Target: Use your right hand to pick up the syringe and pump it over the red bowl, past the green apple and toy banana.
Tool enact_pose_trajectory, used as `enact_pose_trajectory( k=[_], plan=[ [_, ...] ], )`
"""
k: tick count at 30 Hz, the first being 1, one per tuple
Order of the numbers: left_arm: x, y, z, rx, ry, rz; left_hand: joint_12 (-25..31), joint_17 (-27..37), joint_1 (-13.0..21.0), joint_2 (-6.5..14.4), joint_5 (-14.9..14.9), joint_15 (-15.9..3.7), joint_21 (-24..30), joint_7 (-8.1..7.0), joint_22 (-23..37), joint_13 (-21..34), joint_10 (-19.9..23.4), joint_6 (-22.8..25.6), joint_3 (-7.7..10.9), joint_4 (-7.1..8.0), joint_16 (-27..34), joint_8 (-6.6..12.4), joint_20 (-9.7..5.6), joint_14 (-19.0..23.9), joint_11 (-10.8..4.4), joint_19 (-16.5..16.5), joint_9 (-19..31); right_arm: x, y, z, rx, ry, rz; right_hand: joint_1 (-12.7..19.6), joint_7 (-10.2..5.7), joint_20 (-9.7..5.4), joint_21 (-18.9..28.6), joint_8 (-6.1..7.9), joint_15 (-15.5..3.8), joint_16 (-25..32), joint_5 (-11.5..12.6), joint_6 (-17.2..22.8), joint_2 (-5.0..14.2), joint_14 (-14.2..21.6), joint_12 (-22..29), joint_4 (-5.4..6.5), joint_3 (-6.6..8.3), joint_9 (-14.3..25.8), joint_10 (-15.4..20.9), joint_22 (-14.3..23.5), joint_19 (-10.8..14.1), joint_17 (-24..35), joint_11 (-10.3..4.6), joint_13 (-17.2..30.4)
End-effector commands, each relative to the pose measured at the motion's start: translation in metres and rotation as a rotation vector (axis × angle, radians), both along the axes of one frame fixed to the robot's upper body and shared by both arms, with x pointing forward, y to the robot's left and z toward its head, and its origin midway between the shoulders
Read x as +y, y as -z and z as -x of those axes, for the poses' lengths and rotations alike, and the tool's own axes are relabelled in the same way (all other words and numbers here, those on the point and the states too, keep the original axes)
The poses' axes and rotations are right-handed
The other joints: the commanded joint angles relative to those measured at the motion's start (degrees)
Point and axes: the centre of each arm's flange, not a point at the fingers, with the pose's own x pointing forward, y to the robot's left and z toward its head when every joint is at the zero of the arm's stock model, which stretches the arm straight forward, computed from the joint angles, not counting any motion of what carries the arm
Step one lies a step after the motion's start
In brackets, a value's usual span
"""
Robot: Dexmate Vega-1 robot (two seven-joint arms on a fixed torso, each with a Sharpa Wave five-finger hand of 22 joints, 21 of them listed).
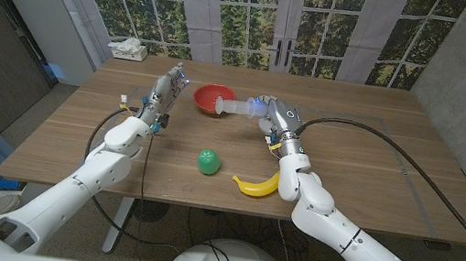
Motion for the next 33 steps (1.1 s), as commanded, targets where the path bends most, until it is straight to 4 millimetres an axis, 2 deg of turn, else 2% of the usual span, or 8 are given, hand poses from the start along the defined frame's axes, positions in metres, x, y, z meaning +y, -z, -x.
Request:
enact_pose_trajectory(
  k=[1, 15, 33],
  plan=[
    [0.005, 0.003, 0.011, -0.026, -0.014, 0.017, 0.37, 0.08, -0.49, 3.31, 0.46, -2.94, 0.07, 0.15, 0.13, 0.24, -0.25, 0.19, 0.11, -0.37, 0.13, 0.21, -4.87, -3.09, 0.01, 0.33, 0.33, 0.020, -0.005, 0.006, -0.044, -0.064, -0.054, 3.06, 4.70, -5.55, 0.37, 0.21, 0.13, 0.49, 0.33, 19.10, 2.97, 0.36, 4.77, 0.15, -0.05, 0.15, 17.61, 0.05, 0.30, 0.38, 2.83, 3.79],
    [0.012, 0.013, 0.035, -0.049, -0.056, 0.032, 0.35, 0.10, -0.55, 3.11, 0.40, -2.94, 0.07, 0.11, 0.13, 0.23, -0.26, 0.33, 0.01, -0.60, 0.15, 0.25, -4.84, -2.99, -0.11, 0.39, 0.32, 0.044, -0.007, 0.009, -0.080, -0.157, -0.079, 3.29, 4.73, -5.59, 0.84, 0.07, 0.16, 0.52, 0.33, 19.28, 2.89, 0.45, 4.36, 0.17, -0.21, -0.08, 18.14, 0.02, 0.26, 0.67, 3.09, 3.75],
    [0.023, 0.021, 0.060, -0.059, -0.142, 0.048, 0.46, 0.07, -0.59, 2.80, 0.32, -2.81, 0.11, 0.07, 0.12, 0.23, 0.12, 0.70, -0.15, -0.97, 0.24, 0.34, -4.38, -2.58, -0.32, 0.57, 0.32, 0.063, -0.010, 0.006, -0.089, -0.247, -0.083, 3.66, 4.85, -5.60, 1.37, -0.08, 0.15, 0.61, 0.33, 19.58, 2.77, 0.67, 3.96, 0.12, -0.36, -0.32, 18.67, -0.03, 0.21, 1.02, 3.16, 4.00]
  ],
)
